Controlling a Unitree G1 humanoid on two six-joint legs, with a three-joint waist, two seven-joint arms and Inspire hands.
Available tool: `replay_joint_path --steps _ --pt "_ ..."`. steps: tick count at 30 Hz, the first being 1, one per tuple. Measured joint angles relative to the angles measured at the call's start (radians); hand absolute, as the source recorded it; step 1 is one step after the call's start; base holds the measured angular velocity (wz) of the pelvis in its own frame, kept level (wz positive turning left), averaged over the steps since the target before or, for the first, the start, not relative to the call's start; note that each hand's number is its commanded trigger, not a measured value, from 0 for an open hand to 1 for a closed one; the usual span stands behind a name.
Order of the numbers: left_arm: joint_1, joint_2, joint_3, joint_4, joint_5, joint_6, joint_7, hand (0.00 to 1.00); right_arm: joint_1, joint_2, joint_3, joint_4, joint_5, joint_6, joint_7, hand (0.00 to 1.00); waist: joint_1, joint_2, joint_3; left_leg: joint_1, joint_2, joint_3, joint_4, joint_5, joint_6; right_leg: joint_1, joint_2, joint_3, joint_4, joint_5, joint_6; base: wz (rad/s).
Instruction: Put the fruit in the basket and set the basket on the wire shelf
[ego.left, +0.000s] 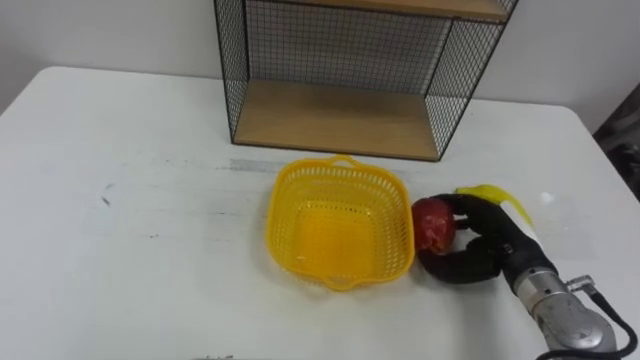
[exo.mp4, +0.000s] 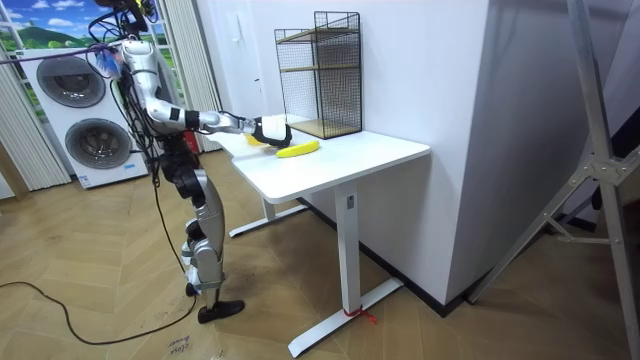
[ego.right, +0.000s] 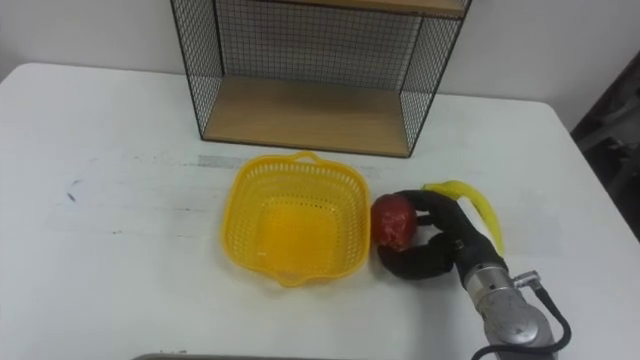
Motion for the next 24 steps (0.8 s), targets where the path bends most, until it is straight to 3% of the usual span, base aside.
replay_joint_path --steps 7,13,19,24 --pt "0.014 -0.003 0.010 -0.001 0.019 0.000 0.000 0.00 0.020 0.001 -0.071 0.000 0.001 0.000 -0.003 1.00 -0.018 -0.008 -0.0035 -0.001 -0.001 0.002 0.005 0.000 0.000 0.002 -0.001 -0.001 -0.001 0.000 0.000 0.00" --pt "0.015 -0.006 0.029 -0.001 0.019 0.000 0.000 0.00 0.021 0.001 -0.149 0.001 0.008 0.000 -0.066 1.00 -0.029 -0.006 -0.0024 0.002 -0.001 0.005 0.006 0.000 0.000 0.001 -0.001 0.004 -0.001 0.000 0.000 -0.01" --pt "0.013 -0.006 0.028 -0.004 0.018 -0.001 -0.001 0.00 0.021 0.001 -0.155 -0.016 0.010 0.001 -0.083 1.00 -0.024 -0.010 -0.0004 0.000 0.000 0.013 0.004 0.000 0.000 -0.011 0.001 0.015 0.004 -0.001 0.000 -0.04" --pt "0.022 -0.006 0.028 0.000 0.017 -0.002 -0.001 0.00 0.020 -0.001 -0.155 -0.134 0.092 0.000 -0.091 1.00 -0.024 -0.015 0.0013 0.000 0.000 0.020 -0.004 0.000 0.000 -0.009 0.002 0.021 0.002 -0.001 0.000 -0.03"
